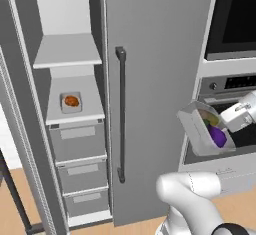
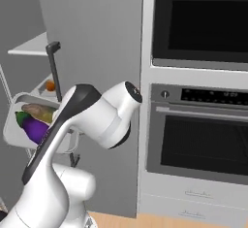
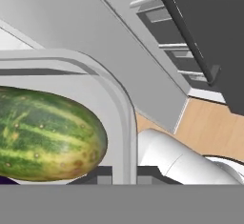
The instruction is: Take the meat container that has the chicken drumstick and place it on the second highest rack of the freezer. Then take the vegetable container that has the eggplant and cucumber and place it on the highest rack of the freezer.
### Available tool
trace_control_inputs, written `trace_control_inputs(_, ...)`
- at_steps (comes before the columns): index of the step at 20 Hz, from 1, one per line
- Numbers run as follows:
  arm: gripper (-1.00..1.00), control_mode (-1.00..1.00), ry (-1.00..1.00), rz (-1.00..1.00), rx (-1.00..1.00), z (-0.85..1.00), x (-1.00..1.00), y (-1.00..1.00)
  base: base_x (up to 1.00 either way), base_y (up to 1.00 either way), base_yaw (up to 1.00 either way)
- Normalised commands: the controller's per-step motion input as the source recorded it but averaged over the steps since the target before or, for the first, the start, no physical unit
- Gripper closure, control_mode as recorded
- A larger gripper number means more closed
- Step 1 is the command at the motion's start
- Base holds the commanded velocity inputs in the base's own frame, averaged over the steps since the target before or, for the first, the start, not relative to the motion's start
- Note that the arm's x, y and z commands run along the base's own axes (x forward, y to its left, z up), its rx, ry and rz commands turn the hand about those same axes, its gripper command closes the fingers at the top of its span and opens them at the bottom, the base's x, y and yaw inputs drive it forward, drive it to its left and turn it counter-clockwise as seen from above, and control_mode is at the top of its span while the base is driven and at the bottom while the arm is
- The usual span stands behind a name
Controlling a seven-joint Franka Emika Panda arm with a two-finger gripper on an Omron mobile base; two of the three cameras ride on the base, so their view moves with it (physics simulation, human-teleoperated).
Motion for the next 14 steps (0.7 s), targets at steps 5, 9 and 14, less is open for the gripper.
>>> trace_control_inputs(5,1.0,1.0,0.0,0.0,0.0,0.0,0.0,0.0,0.0,0.75,-0.04)
trace_control_inputs(9,1.0,1.0,0.0,0.0,0.0,0.0,0.0,0.0,0.0,0.65,-0.05)
trace_control_inputs(14,1.0,1.0,0.0,0.0,0.0,0.0,0.0,0.0,0.03,0.41,-0.06)
